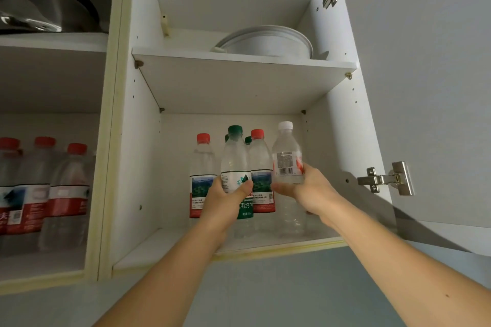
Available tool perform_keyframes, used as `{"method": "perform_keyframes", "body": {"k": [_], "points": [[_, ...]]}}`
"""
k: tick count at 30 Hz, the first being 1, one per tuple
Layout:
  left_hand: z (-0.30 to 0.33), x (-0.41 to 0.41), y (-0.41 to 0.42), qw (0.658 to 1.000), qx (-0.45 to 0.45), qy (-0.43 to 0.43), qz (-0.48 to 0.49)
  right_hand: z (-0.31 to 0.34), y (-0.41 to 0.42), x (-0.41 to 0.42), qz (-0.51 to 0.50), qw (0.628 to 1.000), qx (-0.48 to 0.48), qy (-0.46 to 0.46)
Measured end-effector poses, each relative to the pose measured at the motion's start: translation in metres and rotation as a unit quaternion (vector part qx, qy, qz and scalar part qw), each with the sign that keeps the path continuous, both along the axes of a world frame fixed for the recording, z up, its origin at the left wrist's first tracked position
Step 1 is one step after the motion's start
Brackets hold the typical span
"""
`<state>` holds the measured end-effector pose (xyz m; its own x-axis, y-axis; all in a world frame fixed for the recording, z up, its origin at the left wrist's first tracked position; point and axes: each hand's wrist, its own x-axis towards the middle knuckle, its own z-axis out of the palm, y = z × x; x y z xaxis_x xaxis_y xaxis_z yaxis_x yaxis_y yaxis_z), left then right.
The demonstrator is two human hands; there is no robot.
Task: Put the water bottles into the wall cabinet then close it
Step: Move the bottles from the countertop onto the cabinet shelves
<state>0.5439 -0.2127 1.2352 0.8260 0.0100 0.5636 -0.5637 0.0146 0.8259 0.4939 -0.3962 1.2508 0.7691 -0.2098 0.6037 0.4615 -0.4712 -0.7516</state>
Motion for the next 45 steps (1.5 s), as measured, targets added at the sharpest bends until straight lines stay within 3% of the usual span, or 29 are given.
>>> {"method": "perform_keyframes", "body": {"k": [7,12,16,20,23,26,29,35,40,45], "points": [[0.003,-0.003,-0.002,0.999,0.039,-0.008,0.028,-0.004,-0.005,0.005,-0.028,0.999,-0.016,-0.012],[0.008,-0.021,0.007,0.986,0.138,-0.013,0.091,-0.006,-0.002,-0.007,-0.057,0.997,-0.061,0.001],[-0.006,-0.045,0.025,0.955,0.213,-0.097,0.179,-0.018,-0.001,-0.021,-0.099,0.991,-0.086,0.015],[-0.014,-0.082,0.051,0.922,0.224,-0.242,0.202,-0.040,0.019,-0.046,-0.192,0.967,-0.108,-0.128],[-0.033,-0.108,0.071,0.908,0.223,-0.305,0.180,-0.068,0.042,-0.070,-0.159,0.950,-0.130,-0.236],[-0.067,-0.128,0.088,0.899,0.237,-0.335,0.152,-0.112,0.064,-0.085,-0.116,0.942,-0.164,-0.268],[-0.111,-0.139,0.102,0.898,0.266,-0.324,0.131,-0.163,0.082,-0.093,-0.078,0.959,-0.179,-0.205],[-0.233,-0.149,0.125,0.924,0.309,-0.210,0.083,-0.288,0.108,-0.114,-0.029,0.979,-0.199,0.018],[-0.369,-0.168,0.149,0.918,0.390,-0.069,0.023,-0.406,0.134,-0.150,0.032,0.941,-0.250,0.228],[-0.486,-0.196,0.175,0.845,0.517,0.128,-0.041,-0.505,0.153,-0.183,0.097,0.879,-0.258,0.390]]}}
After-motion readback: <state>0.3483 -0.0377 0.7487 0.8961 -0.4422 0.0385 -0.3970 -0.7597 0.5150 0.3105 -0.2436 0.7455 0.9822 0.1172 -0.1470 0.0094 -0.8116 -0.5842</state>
